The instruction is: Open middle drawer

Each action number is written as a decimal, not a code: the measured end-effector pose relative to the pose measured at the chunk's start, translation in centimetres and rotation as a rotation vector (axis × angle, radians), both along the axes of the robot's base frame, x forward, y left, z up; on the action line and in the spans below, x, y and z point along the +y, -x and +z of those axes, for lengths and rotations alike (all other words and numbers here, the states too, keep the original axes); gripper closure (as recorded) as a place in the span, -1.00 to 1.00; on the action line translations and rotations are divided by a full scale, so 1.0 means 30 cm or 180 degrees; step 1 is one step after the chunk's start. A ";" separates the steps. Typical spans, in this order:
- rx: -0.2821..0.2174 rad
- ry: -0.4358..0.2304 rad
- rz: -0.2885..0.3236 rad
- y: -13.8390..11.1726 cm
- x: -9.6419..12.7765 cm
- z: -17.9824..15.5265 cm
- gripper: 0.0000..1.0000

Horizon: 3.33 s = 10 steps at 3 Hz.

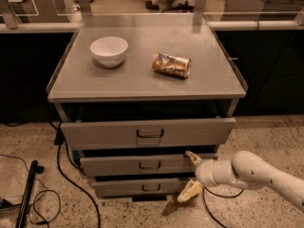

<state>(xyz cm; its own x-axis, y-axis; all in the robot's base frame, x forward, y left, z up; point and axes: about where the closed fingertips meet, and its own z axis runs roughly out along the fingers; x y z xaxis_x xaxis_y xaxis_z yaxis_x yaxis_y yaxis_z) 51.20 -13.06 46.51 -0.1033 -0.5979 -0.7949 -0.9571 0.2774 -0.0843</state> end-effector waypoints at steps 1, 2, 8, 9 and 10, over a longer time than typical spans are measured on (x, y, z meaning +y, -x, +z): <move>-0.0029 0.0067 0.0013 -0.058 0.024 -0.035 -1.00; -0.0075 0.0162 -0.0022 -0.114 0.030 -0.076 -1.00; -0.0103 0.0385 -0.0051 -0.187 0.020 -0.174 0.44; -0.0103 0.0385 -0.0051 -0.189 0.006 -0.145 0.90; -0.0103 0.0385 -0.0051 -0.190 -0.002 -0.119 1.00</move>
Offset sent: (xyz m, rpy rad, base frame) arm 0.0564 0.0060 -0.0360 -0.0928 -0.0463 -0.0298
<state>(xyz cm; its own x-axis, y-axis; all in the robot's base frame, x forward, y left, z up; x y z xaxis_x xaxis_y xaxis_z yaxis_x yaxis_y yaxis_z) 56.89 -13.12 42.94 -0.0891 -0.6880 -0.7202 -0.9488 0.2787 -0.1488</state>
